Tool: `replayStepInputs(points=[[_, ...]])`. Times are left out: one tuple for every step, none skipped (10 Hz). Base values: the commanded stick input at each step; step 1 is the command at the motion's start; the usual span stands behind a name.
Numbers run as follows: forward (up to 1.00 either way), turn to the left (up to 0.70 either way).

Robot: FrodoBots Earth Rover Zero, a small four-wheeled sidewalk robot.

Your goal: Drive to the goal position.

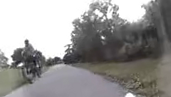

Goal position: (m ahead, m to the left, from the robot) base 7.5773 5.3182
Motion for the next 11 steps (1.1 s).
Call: replayStepInputs(points=[[0.69,0.33],[0.69,0.26],[0.69,0.03],[0.69,0.03],[0.69,0.03],[0.69,0.03],[0.69,0.03],[0.69,0.03],[0.69,0.03],[0.69,0.03],[0.69,0.03]])
